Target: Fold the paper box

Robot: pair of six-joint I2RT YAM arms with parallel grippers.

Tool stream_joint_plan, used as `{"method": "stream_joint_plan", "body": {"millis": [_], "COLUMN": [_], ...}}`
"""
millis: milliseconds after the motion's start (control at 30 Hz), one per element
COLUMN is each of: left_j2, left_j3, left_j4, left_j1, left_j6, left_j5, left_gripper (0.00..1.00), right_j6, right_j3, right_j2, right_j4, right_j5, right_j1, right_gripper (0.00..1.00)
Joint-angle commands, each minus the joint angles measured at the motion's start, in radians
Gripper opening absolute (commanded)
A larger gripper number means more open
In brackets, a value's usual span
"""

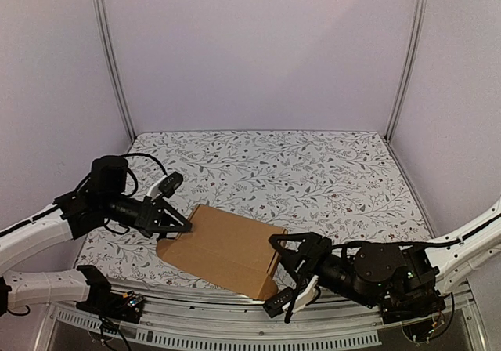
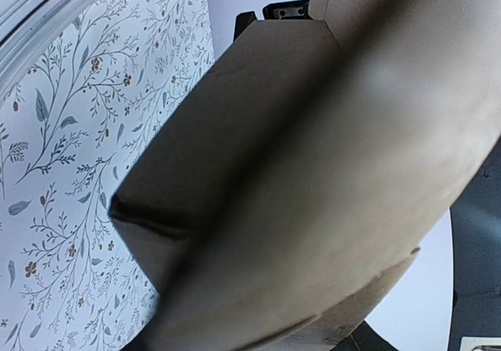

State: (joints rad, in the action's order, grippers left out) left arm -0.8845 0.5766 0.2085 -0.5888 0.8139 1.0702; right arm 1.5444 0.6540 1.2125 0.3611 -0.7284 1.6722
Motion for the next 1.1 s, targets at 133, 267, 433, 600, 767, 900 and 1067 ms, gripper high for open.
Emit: {"method": "stream_joint_plan", "body": {"millis": [133, 267, 433, 600, 767, 900, 1067], "left_j2": [0.164, 0.228, 0.270, 0.265, 0.221, 0.148, 0.090], "left_j3": [0.157, 0.201, 0.195, 0.177, 0.134, 0.127, 0.145], "left_j4": [0.312, 0.363, 0.345, 0.303, 0.212, 0.186, 0.222], "left_j1": [0.017, 0.017, 0.017, 0.017, 0.014, -0.028, -0.138], "left_j6": [-0.183, -0.232, -0.262, -0.268, -0.242, -0.241, -0.306], "left_j5": [-0.413, -0.522, -0.560, -0.564, -0.512, -0.522, -0.714], "left_gripper": [0.99, 1.00, 1.00, 1.00, 1.00, 1.00, 1.00], "right_j6": [-0.426, -0.650, -0.937, -1.163, -1.321, -1.407, -1.490], "right_j3": [0.036, 0.061, 0.070, 0.050, -0.014, -0.057, -0.123], "right_j2": [-0.087, -0.114, -0.137, -0.146, -0.123, -0.087, -0.040], "right_j4": [-0.260, -0.401, -0.489, -0.484, -0.373, -0.273, -0.143], "right_j5": [-0.013, 0.069, 0.285, 0.613, 0.871, 1.048, 1.152], "right_j1": [0.009, -0.015, -0.141, -0.336, -0.473, -0.541, -0.599], "right_gripper": [0.35, 0.35, 0.35, 0.30, 0.30, 0.29, 0.29]}}
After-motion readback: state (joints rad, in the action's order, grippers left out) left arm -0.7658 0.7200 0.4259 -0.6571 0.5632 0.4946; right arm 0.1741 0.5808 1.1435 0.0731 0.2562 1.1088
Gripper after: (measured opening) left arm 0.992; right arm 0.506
